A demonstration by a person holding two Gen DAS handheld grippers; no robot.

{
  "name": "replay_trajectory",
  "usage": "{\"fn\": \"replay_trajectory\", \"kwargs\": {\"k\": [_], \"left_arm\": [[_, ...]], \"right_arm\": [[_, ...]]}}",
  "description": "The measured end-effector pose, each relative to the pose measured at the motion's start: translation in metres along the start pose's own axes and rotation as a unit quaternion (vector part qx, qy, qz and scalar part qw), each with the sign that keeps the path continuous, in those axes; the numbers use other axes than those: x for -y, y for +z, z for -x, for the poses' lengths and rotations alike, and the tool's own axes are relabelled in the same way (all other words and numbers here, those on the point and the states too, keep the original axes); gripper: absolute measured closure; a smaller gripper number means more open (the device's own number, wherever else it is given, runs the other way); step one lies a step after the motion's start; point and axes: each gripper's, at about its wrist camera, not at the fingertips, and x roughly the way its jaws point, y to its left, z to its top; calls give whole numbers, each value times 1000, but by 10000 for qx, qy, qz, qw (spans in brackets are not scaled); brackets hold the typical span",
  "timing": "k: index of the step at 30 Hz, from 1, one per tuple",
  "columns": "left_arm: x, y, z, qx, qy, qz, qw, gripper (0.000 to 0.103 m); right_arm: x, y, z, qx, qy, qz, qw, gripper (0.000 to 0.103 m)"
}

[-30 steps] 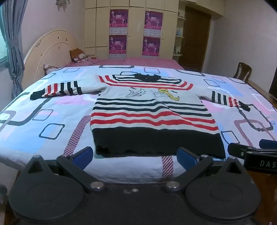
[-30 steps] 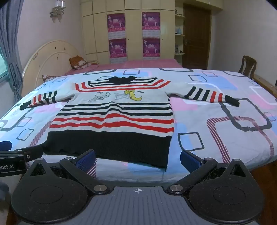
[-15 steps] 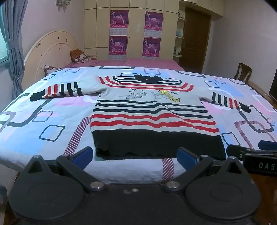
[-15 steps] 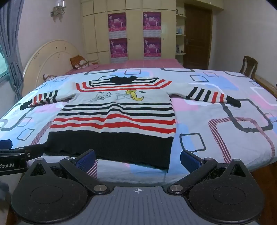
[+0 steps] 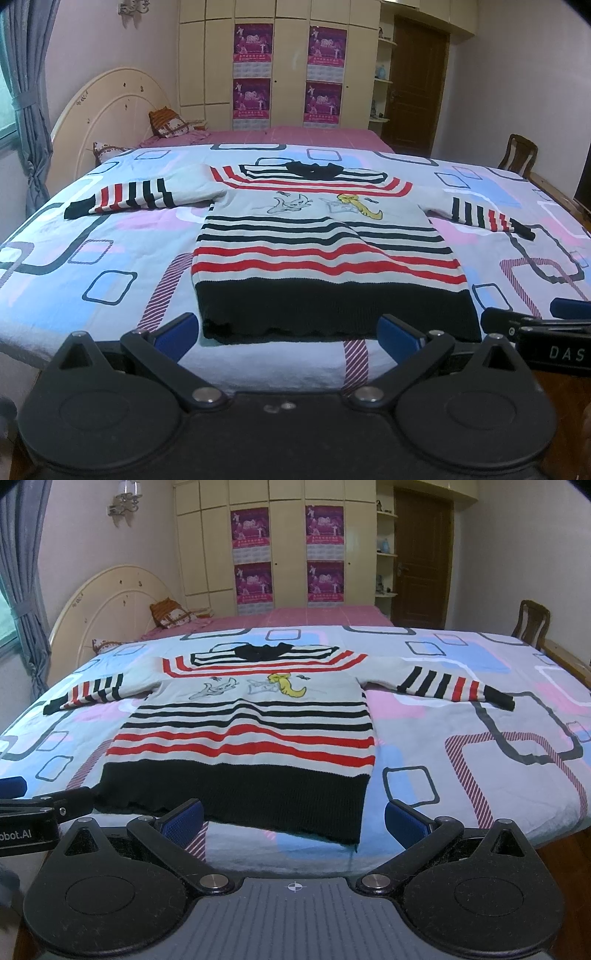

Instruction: Fold small clothes

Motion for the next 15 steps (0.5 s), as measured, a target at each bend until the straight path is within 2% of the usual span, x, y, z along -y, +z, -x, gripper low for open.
{"fn": "replay_trajectory", "kwargs": {"k": [15], "left_arm": [[2, 1, 3, 32, 23, -4, 10000, 0]], "right_arm": [[0, 1, 0, 14, 15, 23, 10000, 0]]}}
